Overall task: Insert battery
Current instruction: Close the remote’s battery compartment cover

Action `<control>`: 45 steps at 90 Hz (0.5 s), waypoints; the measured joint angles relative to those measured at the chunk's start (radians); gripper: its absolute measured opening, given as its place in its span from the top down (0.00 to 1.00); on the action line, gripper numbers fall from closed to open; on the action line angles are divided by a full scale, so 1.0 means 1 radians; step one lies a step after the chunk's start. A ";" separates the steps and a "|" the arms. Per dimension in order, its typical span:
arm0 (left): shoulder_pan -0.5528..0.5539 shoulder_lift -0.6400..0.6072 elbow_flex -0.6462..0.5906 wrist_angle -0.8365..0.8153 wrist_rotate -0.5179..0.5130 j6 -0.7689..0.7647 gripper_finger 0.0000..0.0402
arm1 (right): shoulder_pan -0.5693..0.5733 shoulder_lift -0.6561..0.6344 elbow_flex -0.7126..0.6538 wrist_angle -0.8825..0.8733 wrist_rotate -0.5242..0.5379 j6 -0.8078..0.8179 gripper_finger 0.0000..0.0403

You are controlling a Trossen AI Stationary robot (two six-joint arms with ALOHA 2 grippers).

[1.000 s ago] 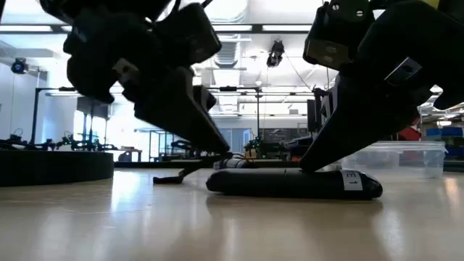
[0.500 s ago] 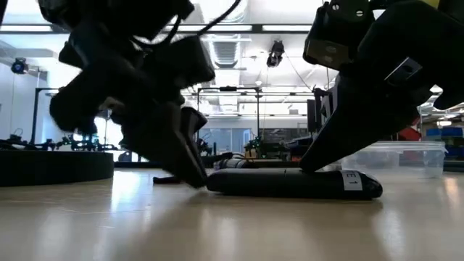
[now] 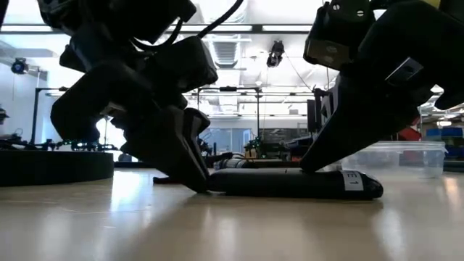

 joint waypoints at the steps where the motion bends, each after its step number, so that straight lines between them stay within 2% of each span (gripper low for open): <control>1: 0.000 0.000 0.000 0.000 0.000 0.000 0.90 | 0.000 0.000 0.000 0.000 0.000 0.000 1.00; 45: 0.000 -0.044 0.011 -0.119 0.000 -0.023 0.90 | 0.000 0.000 0.000 0.001 0.000 0.004 1.00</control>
